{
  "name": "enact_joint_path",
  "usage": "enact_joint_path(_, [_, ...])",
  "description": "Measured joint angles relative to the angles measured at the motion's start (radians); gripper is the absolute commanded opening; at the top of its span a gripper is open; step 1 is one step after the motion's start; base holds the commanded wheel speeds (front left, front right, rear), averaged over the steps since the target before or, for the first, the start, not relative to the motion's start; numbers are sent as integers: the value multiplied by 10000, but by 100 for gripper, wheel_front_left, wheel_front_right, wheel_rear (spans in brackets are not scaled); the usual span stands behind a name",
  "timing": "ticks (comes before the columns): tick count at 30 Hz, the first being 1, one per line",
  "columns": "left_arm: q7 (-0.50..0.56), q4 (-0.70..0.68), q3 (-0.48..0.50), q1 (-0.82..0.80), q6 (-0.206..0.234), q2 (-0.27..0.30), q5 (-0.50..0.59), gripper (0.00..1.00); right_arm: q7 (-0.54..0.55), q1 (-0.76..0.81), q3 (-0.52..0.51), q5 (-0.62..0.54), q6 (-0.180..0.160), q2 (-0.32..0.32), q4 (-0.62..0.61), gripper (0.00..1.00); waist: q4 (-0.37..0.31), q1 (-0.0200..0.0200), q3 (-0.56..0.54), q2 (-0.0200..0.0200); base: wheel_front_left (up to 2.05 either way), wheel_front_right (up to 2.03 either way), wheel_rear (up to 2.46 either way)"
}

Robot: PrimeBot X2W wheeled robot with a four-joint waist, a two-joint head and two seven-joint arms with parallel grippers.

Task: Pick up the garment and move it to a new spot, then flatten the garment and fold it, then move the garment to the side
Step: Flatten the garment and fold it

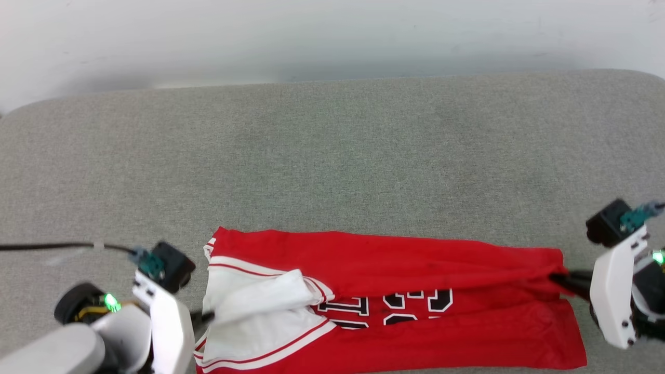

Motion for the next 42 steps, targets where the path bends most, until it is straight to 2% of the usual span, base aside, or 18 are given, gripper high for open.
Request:
enact_joint_path(6, [-301, 221, -347, 724, 155, -190, -119, 0, 71, 628, 115, 40, 0, 35, 69, 0, 4, 0, 135, 0, 0, 0, 0])
enact_joint_path(11, [-504, 700, -458, 920, 96, -548, -196, 0, 144, 881, 173, -125, 0, 407, 535, 0, 3, 1, 286, 0, 0, 0, 0])
enact_joint_path(12, [-614, 788, -441, 944, 100, -619, -198, 5, 142, 888, 161, -119, 0, 466, 585, 0, 5, 1, 282, 0, 0, 0, 0])
enact_joint_path(13, [-727, 830, -431, 959, 123, -650, -171, 100, 96, 910, 121, -119, 0, 523, 631, 0, 4, 1, 266, 0, 0, 0, 0])
enact_joint_path(14, [-892, 851, -405, 959, 173, -658, -40, 100, 35, 916, 71, -127, 0, 577, 671, 40, -1, 1, 237, 0, 0, 0, 0])
enact_joint_path(15, [-1085, 855, -328, 960, 267, -665, 25, 100, -54, 916, 10, -178, 0, 614, 669, 100, -9, 1, 194, 0, 0, 0, 0])
enact_joint_path(20, [-2205, 451, 236, 979, 769, -577, 249, 100, -759, 908, -600, -476, 0, 470, 267, 100, -14, 1, -99, 0, 0, 0, 0])
enact_joint_path(24, [-3568, 516, 890, 1074, 1409, -662, 380, 100, -1492, 943, -1490, -602, 0, 307, -35, 100, 11, 1, -230, 0, 0, 0, 0])
enact_joint_path(27, [-4730, 784, 1327, 1235, 1956, -963, 548, 100, -1956, 1246, -2228, -652, 0, 297, -52, 100, 8, 1, -246, 0, 0, 0, 0])
enact_joint_path(32, [-6619, 1411, 1977, 1582, 2907, -1555, 1022, 100, -2924, 1778, -3906, -851, 0, 539, 830, 100, 21, 2, -161, 0, 0, 0, 0])
enact_joint_path(34, [-6938, 1661, 2313, 1811, 3287, -1862, 1223, 100, -3018, 2153, -4351, -934, 0, 790, 1191, 100, 28, 2, -103, 0, 0, 0, 0])
enact_joint_path(35, [-6938, 1661, 2313, 1811, 3287, -1862, 1223, 100, -3018, 2153, -4351, -934, 0, 790, 1191, 100, 28, 2, -103, 0, 0, 0, 0])
enact_joint_path(38, [-7062, 1841, 2878, 2146, 3747, -2343, 1856, 100, -2918, 2766, -4811, -918, 0, 1183, 1522, 100, 52, 2, -22, 0, 0, 0, 0])
enact_joint_path(42, [-7070, 1496, 4276, 2778, 4171, -3239, 3156, 100, -2510, 3503, -5256, -792, 0, 1486, 1708, 100, 107, 2, 94, 0, 0, 0, 0])
